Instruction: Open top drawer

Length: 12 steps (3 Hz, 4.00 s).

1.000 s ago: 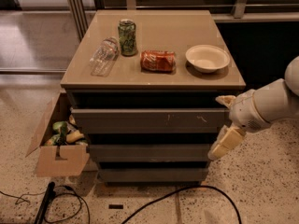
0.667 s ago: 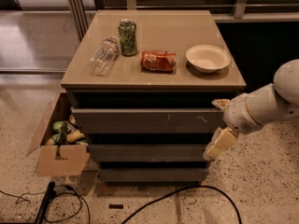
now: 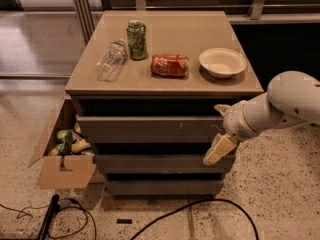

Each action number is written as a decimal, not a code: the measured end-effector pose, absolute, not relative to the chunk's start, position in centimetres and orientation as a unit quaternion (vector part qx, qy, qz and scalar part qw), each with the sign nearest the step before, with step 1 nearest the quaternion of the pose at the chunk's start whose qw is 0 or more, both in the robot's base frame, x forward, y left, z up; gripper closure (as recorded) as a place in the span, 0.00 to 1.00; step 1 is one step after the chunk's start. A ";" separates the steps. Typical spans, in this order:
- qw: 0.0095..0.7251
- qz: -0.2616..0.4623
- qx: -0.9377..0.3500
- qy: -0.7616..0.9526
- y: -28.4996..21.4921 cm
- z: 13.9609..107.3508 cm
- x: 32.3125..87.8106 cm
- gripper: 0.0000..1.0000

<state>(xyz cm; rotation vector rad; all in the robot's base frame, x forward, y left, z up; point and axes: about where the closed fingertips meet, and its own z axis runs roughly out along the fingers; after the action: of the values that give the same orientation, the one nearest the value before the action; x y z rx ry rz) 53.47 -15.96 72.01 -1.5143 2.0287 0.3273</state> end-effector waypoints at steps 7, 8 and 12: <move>0.286 0.125 -0.562 0.766 -14.4 66.9 56.9 0.88; 0.286 0.125 -0.562 0.766 -14.5 67.6 56.9 1.00; 0.286 0.125 -0.562 0.766 -14.5 67.7 56.9 0.03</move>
Offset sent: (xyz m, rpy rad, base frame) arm 0.0424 0.0190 -0.0519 0.0015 0.0090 -0.0099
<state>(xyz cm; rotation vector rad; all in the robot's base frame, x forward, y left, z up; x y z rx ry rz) 56.95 -14.47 67.68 -1.5022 2.0469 0.3341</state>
